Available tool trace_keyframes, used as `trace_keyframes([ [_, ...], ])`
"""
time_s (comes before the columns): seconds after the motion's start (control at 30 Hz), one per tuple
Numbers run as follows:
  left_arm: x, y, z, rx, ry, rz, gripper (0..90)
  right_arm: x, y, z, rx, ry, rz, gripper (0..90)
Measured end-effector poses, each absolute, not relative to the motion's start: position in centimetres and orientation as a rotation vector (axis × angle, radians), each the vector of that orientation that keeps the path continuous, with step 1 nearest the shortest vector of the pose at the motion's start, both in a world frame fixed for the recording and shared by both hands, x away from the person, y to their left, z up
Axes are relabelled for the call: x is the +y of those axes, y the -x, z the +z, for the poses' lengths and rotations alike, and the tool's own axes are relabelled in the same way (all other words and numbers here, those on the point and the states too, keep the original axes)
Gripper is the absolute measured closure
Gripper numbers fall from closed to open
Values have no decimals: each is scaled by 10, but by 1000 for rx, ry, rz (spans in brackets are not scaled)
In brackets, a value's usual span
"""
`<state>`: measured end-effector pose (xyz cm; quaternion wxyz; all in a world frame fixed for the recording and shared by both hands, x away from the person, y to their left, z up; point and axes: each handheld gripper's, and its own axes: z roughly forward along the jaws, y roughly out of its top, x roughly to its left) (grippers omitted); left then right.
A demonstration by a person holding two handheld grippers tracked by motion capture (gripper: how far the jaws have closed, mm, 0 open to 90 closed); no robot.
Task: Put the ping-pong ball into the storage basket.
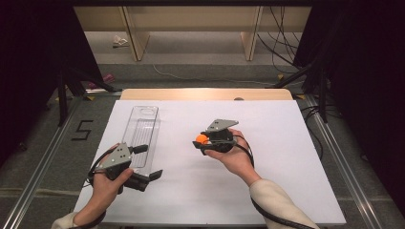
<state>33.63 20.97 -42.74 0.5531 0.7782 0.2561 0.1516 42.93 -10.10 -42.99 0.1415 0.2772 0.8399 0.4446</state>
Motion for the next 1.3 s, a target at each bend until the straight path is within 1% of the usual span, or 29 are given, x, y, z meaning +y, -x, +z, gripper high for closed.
trace_keyframes([
  [1.3, 209, -335, -427, 599, -1838, 356, 0, -78, -436, -418, 2413, -766, 1336, 516],
])
